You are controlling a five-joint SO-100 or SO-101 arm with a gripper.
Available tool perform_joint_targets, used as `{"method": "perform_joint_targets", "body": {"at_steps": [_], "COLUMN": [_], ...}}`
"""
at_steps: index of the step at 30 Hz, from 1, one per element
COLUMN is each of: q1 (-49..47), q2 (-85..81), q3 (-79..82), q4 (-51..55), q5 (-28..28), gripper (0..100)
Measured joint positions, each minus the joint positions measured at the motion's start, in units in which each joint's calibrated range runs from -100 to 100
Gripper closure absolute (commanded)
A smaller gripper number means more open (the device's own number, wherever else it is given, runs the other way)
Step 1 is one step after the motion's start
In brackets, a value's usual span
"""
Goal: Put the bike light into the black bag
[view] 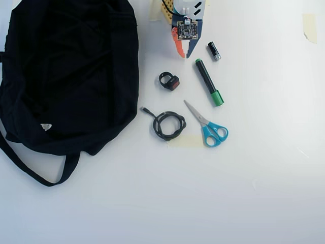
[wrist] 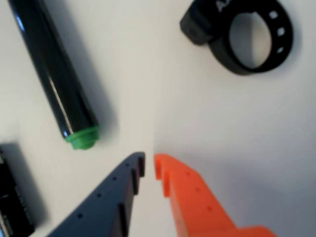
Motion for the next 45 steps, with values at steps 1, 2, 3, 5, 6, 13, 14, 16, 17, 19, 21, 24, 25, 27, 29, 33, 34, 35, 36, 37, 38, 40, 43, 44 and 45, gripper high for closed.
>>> {"method": "perform_joint_targets", "body": {"at_steps": [1, 2, 3, 5, 6, 13, 14, 16, 17, 19, 21, 24, 25, 27, 29, 33, 34, 35, 36, 37, 38, 40, 43, 44, 45], "q1": [0.0, 0.0, 0.0, 0.0, 0.0, 0.0, 0.0, 0.0, 0.0, 0.0, 0.0, 0.0, 0.0, 0.0, 0.0, 0.0, 0.0, 0.0, 0.0, 0.0, 0.0, 0.0, 1.2, 2.1, 2.9], "q2": [1.4, 2.8, 4.5, 7.6, 9.3, 18.6, 20.0, 21.8, 22.7, 24.5, 26.6, 30.2, 31.9, 35.4, 39.1, 47.6, 49.9, 52.3, 54.6, 56.7, 58.6, 61.3, 62.0, 62.0, 62.0], "q3": [-1.6, -3.7, -6.1, -11.2, -13.6, -24.5, -25.0, -26.0, -26.5, -27.5, -28.6, -30.3, -31.0, -32.4, -34.0, -38.2, -39.7, -41.3, -43.1, -44.9, -46.7, -49.4, -49.8, -49.8, -49.8], "q4": [-0.2, -0.3, -0.9, -2.2, -3.0, -11.2, -13.2, -17.6, -19.9, -24.6, -29.6, -37.4, -40.1, -45.3, -50.8, -60.3, -62.0, -63.3, -64.1, -64.5, -64.7, -65.2, -65.2, -65.2, -65.2], "q5": [0.0, -0.3, -0.2, 0.0, 0.0, -0.1, -0.1, -0.1, -0.1, -0.1, -0.1, -0.1, -0.1, -0.1, -0.1, 0.0, 0.0, 0.0, 0.0, 0.0, 0.0, 0.0, 0.0, 0.0, 0.1], "gripper": [98, 98, 98, 98, 98, 98, 98, 98, 98, 98, 98, 98, 98, 98, 98, 98, 98, 98, 98, 98, 98, 98, 98, 98, 98]}}
